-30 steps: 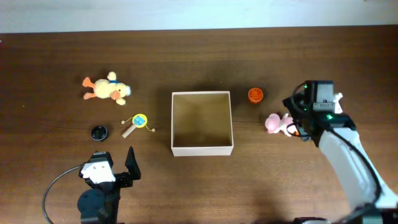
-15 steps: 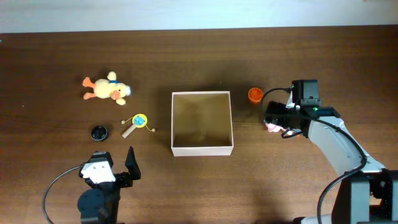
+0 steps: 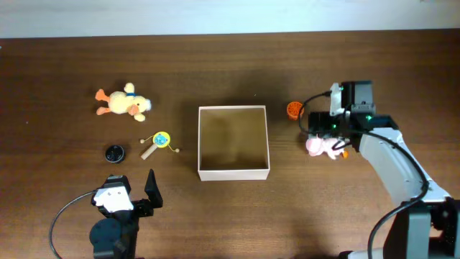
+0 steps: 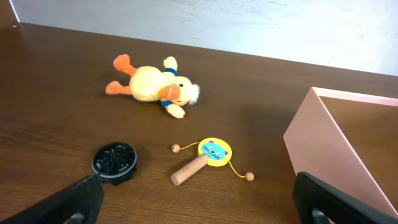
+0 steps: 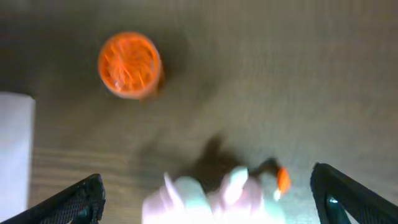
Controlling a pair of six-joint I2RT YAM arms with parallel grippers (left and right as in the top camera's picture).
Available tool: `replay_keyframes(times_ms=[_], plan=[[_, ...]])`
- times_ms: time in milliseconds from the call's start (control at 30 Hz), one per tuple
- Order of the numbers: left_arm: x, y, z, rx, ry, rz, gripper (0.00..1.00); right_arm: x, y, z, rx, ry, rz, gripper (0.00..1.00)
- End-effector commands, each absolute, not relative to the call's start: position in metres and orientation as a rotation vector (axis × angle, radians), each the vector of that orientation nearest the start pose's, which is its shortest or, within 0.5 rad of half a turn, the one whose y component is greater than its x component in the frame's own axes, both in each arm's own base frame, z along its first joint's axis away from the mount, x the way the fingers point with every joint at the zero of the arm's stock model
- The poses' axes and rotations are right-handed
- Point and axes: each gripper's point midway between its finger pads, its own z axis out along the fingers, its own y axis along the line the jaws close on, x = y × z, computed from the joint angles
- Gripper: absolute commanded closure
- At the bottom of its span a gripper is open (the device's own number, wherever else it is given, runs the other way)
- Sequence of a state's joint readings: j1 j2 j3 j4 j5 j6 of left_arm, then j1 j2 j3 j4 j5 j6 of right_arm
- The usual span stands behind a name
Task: Pack container
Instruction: 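Lower the right gripper over the orange round toy and close on it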
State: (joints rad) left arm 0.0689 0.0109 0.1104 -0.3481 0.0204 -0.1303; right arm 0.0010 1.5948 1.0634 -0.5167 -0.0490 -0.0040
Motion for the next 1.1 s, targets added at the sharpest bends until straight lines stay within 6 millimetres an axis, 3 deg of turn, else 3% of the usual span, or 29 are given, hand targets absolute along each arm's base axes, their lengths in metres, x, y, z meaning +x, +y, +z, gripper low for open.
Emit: replay_keyframes(times_ms=[0, 167, 367, 533, 800, 1067], plan=[[0.232, 0.012, 0.139, -0.148, 1.813, -0.058, 0.01, 0.41, 0.025, 0.111, -0.116, 2.536, 0.132, 0.05], [0.232, 0.012, 0.139, -0.148, 1.813, -0.058, 0.01, 0.427, 0.05, 0.109, -0.23, 2.471, 0.151, 0.05], [0.232, 0.012, 0.139, -0.148, 1.813, -0.058, 0.01, 0.432, 0.072, 0.069, -0.29, 2.529, 0.175, 0.06], [0.232, 0.012, 0.139, -0.148, 1.813, -0.058, 0.01, 0.432, 0.072, 0.045, -0.293, 2.573, 0.177, 0.09], [0.232, 0.012, 0.139, -0.148, 1.813, -0.058, 0.01, 0.443, 0.074, 0.041, -0.293, 2.54, 0.175, 0.09], [0.232, 0.012, 0.139, -0.148, 1.813, -0.058, 0.01, 0.441, 0.074, 0.022, -0.292, 2.578, 0.177, 0.1]])
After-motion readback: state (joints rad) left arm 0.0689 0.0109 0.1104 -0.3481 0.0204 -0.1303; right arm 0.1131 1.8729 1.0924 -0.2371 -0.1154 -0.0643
